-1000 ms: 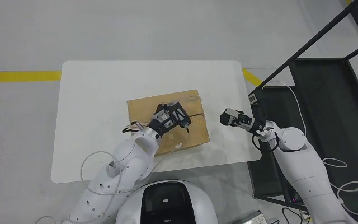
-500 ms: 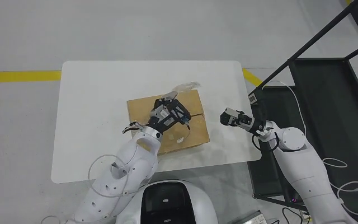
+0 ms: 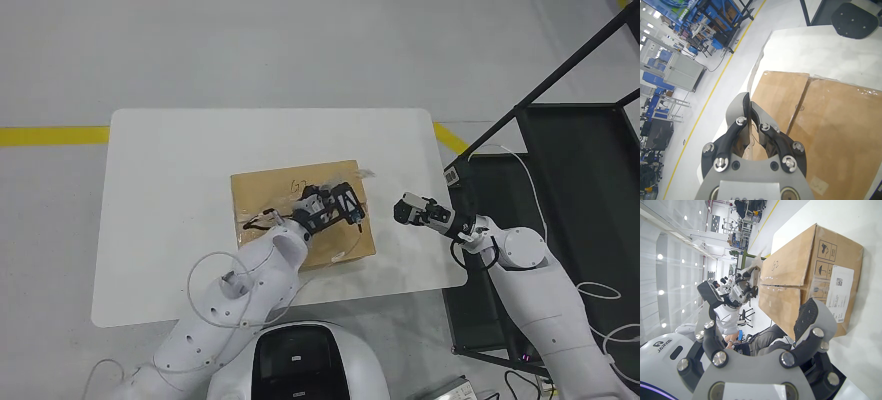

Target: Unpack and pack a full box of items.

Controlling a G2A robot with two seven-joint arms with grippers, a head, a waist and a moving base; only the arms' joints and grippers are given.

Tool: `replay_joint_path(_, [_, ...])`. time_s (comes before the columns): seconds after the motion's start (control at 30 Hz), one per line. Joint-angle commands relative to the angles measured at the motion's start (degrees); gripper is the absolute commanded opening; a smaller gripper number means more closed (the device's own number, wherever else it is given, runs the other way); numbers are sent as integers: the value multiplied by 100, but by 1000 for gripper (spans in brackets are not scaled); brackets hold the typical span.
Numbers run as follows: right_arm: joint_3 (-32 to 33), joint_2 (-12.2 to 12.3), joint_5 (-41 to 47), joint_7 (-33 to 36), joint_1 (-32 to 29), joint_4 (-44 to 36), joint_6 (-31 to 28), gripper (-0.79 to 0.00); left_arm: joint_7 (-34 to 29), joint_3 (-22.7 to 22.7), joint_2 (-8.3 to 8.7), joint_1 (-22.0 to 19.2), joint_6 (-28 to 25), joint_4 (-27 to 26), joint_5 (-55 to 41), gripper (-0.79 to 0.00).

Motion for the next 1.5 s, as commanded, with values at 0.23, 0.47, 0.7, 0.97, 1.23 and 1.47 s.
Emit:
replay_joint_path(0.23, [0, 0, 0, 0, 0, 0, 0, 0, -155, 93, -98, -53, -272, 143, -50, -785])
replay_joint_path(0.47, [0, 0, 0, 0, 0, 0, 0, 0, -261, 224, -210, -165, -397, 419, -116, -785])
replay_joint_path(0.7, [0, 0, 0, 0, 0, 0, 0, 0, -248, 281, -313, -260, -413, 675, -218, -785])
replay_joint_path(0.97, [251, 13, -78, -416, -183, -108, -84, 0, -192, 286, -396, -303, -425, 886, -252, -785])
replay_joint_path(1.23, [701, 36, 177, -609, -587, -253, -243, 0, -108, 207, -425, -248, -462, 908, -196, -597])
replay_joint_path(1.47, [702, 24, 116, -612, -611, -346, -171, 0, 38, 115, -434, -145, -537, 821, -232, 0])
